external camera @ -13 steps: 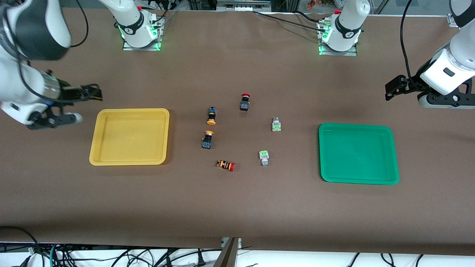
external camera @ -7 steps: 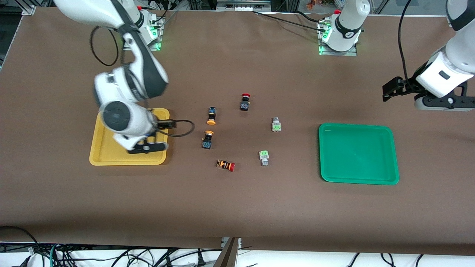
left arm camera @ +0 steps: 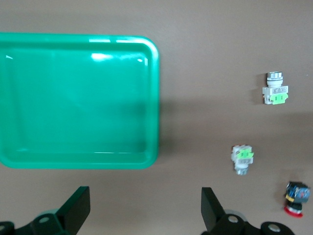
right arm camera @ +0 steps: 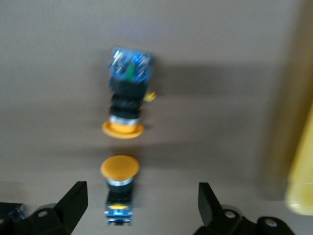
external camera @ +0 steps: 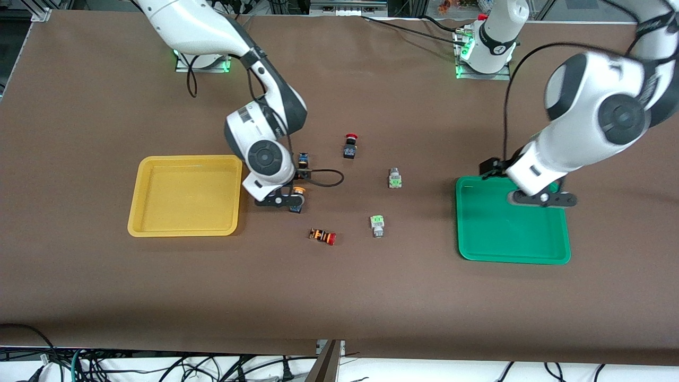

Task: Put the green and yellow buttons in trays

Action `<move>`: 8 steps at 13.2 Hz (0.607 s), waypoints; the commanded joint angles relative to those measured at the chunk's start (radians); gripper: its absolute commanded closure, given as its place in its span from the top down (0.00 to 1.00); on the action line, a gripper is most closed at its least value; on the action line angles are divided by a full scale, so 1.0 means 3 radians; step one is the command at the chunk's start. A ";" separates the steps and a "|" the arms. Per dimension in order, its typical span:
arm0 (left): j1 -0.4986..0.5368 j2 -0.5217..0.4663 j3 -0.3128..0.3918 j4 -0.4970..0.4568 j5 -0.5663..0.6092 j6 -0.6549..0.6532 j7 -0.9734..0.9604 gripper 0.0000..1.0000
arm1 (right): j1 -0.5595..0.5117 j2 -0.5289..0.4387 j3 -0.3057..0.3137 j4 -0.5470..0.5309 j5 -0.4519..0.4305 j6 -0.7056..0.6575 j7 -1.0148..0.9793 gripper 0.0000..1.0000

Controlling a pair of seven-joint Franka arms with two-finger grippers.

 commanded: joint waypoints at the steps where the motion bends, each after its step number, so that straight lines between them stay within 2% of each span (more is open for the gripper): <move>1: -0.0316 0.0193 0.0020 0.0036 -0.0058 0.0097 -0.0493 1.00 | 0.0035 -0.0079 0.0055 -0.0387 0.0254 0.0370 0.0062 1.00; 4: -0.0694 0.0474 0.0020 -0.0015 -0.0063 0.0398 -0.0851 1.00 | 0.0101 -0.0074 0.0092 -0.0536 0.0255 0.0570 0.0179 1.00; 5: -0.0797 0.0551 0.0015 -0.0035 -0.0073 0.0495 -0.0974 1.00 | 0.0132 -0.0064 0.0092 -0.0567 0.0255 0.0596 0.0179 0.97; 6: -0.0854 0.0612 0.0020 -0.0056 -0.0078 0.0542 -0.1026 1.00 | 0.0147 -0.0069 0.0092 -0.0582 0.0255 0.0591 0.0174 0.75; 7: -0.0910 0.0664 -0.0005 -0.0132 -0.0078 0.0710 -0.1067 1.00 | 0.0147 -0.0074 0.0092 -0.0583 0.0255 0.0566 0.0179 0.45; 8: -0.0976 0.0695 -0.0041 -0.0300 -0.0078 0.0995 -0.1103 1.00 | 0.0142 -0.0074 0.0092 -0.0583 0.0255 0.0545 0.0179 0.28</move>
